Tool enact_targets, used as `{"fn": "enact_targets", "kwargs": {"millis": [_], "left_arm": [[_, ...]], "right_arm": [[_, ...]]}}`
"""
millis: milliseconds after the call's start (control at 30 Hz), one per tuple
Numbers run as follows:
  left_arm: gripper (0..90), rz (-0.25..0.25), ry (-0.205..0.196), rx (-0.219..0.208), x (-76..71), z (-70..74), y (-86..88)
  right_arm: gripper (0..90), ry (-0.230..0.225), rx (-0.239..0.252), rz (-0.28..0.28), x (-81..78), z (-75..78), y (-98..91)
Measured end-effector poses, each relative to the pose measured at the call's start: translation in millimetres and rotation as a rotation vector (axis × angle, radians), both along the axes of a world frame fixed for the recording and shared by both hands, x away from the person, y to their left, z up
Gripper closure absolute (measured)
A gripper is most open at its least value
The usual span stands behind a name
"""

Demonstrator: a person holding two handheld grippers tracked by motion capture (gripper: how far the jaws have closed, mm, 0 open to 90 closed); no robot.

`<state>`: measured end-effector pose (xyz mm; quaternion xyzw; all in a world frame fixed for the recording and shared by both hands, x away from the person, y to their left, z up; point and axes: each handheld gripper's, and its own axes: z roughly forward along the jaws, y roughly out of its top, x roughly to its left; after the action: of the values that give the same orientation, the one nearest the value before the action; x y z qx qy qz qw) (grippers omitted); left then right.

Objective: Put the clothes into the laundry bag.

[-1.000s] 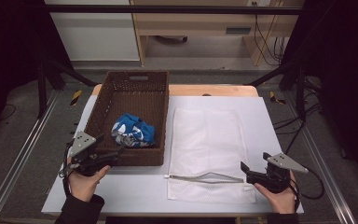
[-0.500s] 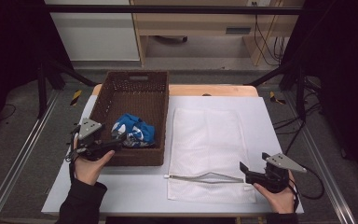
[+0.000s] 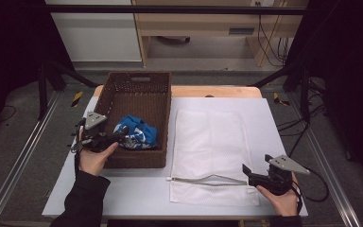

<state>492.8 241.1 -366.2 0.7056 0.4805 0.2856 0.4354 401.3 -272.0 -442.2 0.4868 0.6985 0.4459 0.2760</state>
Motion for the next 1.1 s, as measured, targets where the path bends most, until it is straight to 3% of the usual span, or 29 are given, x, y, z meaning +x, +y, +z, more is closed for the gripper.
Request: {"fn": "enact_targets", "kwargs": {"millis": [233, 400, 567, 633, 833, 933, 1033, 1100], "left_arm": [[16.8, 0.006, -0.005, 0.031, 7.3, 7.2, -4.6], [16.8, 0.004, 0.008, 0.053, 24.4, 9.9, -11.0], [17.0, 0.001, 0.034, 0.056, 39.2, 8.5, -16.1], [16.6, 0.003, 0.019, 0.05, 42.4, 10.0, -16.4], [16.0, 0.005, 0.029, 0.063, 50.1, 11.7, -15.7], [15.3, 0.004, 0.065, 0.09, 58.4, 2.7, -13.6], [14.7, -0.003, 0.11, 0.091, 64.0, -2.6, -13.2], [14.6, -0.002, 0.105, 0.096, 64.6, -2.6, -13.5]], "right_arm": [[7.5, 0.007, -0.004, 0.002, 2.3, -1.8, 0.8], [7.3, 0.009, -0.007, 0.008, 2.3, -1.5, 3.5], [7.2, 0.006, -0.008, 0.01, 3.5, -1.4, 3.1], [7.1, 0.009, -0.006, 0.006, 3.0, -1.2, 2.2], [7.1, 0.002, -0.003, 0.005, 2.7, 0.0, 1.3], [6.9, 0.01, -0.004, 0.007, 2.8, -0.6, 1.5], [6.7, 0.01, -0.006, 0.011, 3.0, -0.4, 1.8], [6.6, 0.01, -0.008, 0.012, 3.3, -1.0, 1.8]]}}
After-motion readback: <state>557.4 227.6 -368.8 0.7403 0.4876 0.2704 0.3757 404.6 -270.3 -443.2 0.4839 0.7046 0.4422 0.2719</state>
